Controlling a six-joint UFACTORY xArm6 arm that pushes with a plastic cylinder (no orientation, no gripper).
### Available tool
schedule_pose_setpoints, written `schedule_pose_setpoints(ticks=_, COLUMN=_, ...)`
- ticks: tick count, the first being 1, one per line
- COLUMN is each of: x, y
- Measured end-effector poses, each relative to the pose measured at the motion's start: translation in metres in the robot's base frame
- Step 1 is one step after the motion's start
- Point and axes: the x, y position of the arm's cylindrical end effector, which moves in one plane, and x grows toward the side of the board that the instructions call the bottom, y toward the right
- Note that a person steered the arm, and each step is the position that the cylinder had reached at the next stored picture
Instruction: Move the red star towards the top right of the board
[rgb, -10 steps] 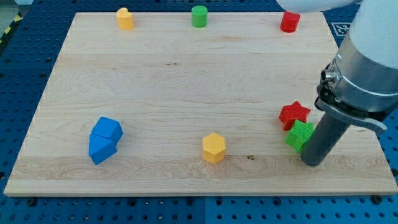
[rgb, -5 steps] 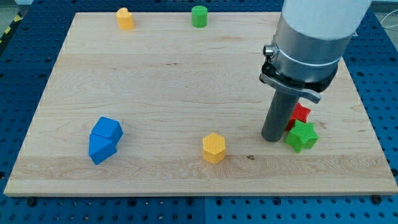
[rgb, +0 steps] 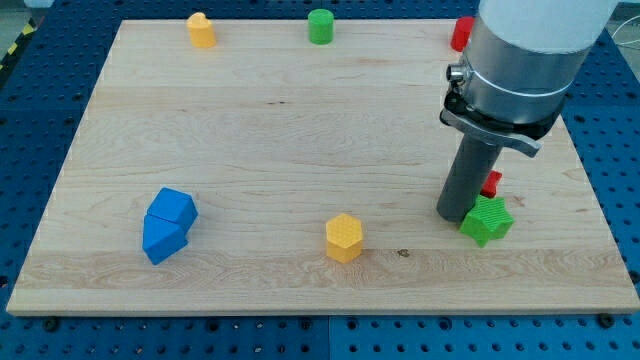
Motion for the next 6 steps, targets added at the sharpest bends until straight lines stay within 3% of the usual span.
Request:
schedule_pose_setpoints(ticks=3, x=-0.040, y=0.063)
schedule_pose_setpoints(ticks=6, x=-0.110, y=0.060)
